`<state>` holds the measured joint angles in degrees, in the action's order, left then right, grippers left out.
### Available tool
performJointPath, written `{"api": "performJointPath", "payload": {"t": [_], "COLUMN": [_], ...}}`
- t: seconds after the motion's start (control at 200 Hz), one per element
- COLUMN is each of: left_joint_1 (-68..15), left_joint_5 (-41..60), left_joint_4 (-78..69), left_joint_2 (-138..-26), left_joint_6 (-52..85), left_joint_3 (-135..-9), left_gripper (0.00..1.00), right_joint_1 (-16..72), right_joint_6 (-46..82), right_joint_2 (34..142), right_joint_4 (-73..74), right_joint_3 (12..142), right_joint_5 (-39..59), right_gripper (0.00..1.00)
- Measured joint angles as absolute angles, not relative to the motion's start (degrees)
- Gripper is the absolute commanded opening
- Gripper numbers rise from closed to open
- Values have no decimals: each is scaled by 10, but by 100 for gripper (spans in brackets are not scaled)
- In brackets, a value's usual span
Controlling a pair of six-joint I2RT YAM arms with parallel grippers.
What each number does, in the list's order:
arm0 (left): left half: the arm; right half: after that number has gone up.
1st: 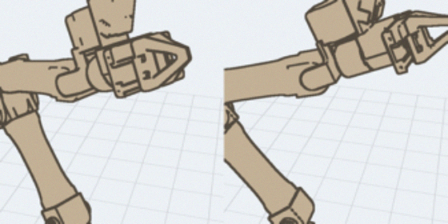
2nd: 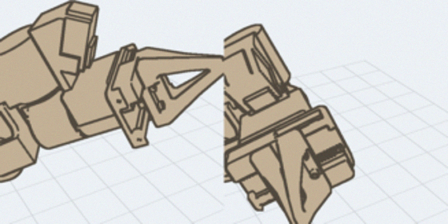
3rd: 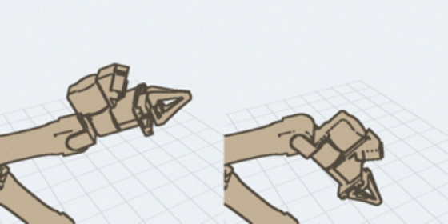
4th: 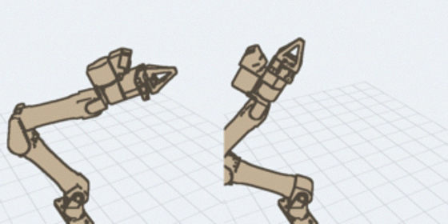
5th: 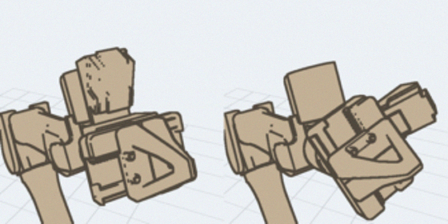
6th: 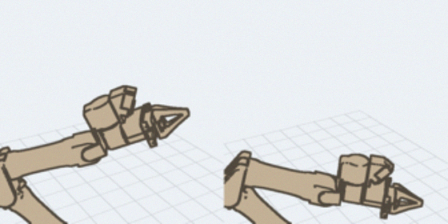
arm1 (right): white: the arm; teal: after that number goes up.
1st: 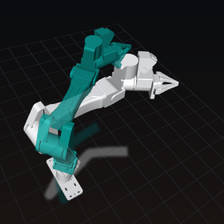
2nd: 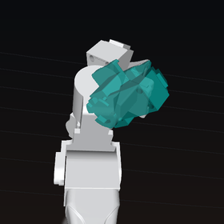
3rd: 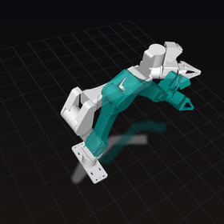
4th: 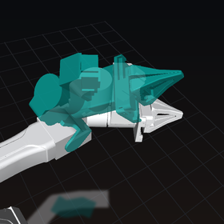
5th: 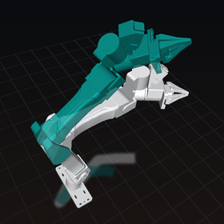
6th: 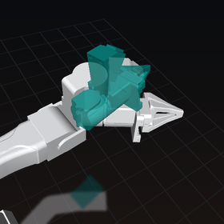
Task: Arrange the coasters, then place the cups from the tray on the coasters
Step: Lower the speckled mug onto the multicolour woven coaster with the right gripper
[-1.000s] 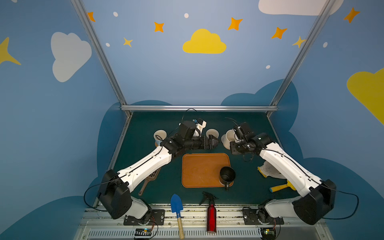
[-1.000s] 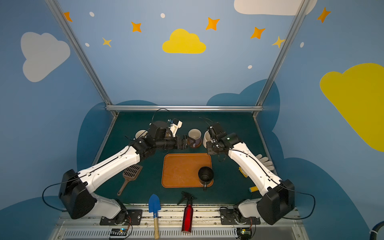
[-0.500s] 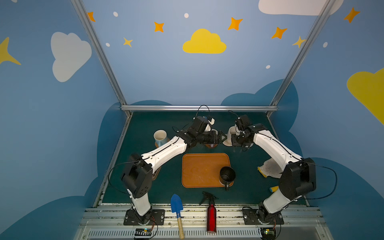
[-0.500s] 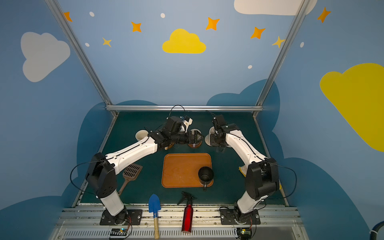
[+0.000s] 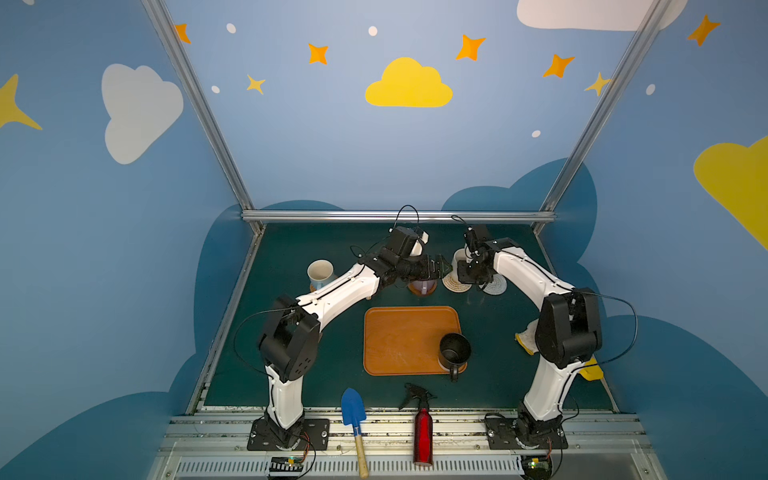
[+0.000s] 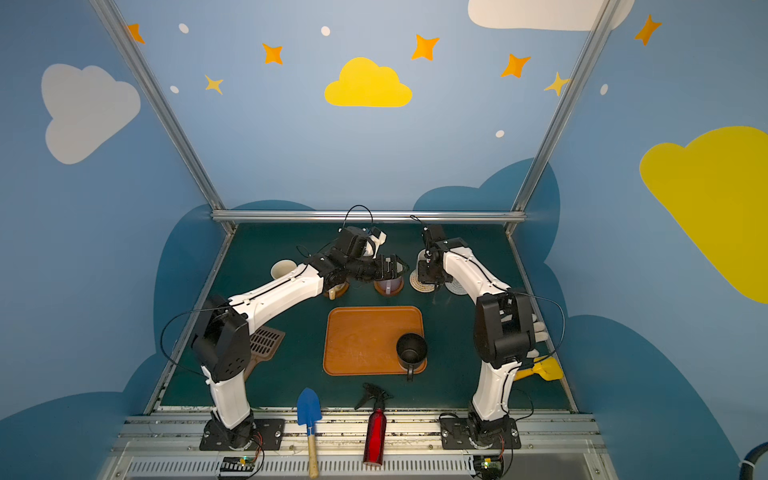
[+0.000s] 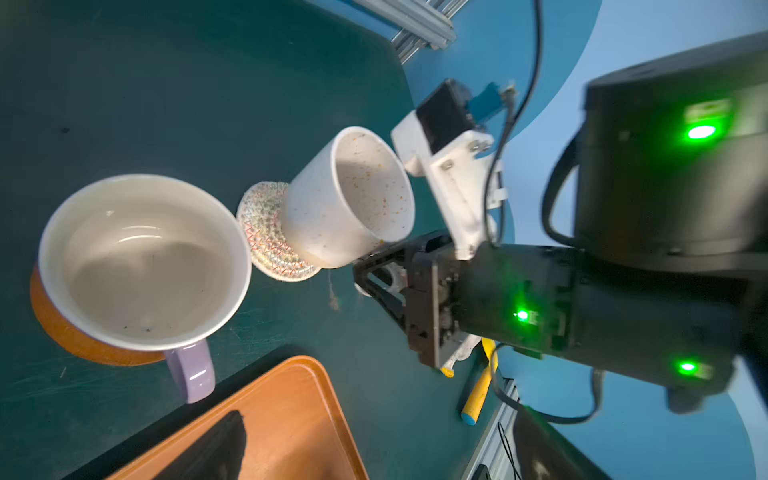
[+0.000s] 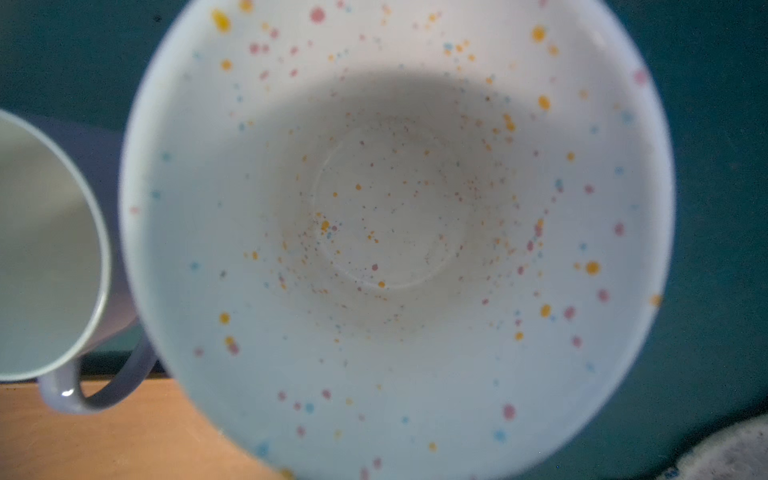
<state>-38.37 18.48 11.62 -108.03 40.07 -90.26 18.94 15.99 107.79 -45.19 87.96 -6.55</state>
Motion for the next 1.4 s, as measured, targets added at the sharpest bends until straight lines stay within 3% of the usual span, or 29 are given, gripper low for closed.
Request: {"api": "performJointPath", "payload": {"t": [1.402], "left_joint_1": [-380], "left_joint_5": [197], "left_joint_4": [117], "left_joint_2": [-1080], "left_joint_6": [402], "left_joint_3": [-902], "left_gripper": [99], "right_joint_1": [203], "right_joint_6": [167], "right_joint_2": [1119], "right_joint_4": [-416], "right_joint_3": [863], "right_joint_5": [-90], "right_gripper": [0]}}
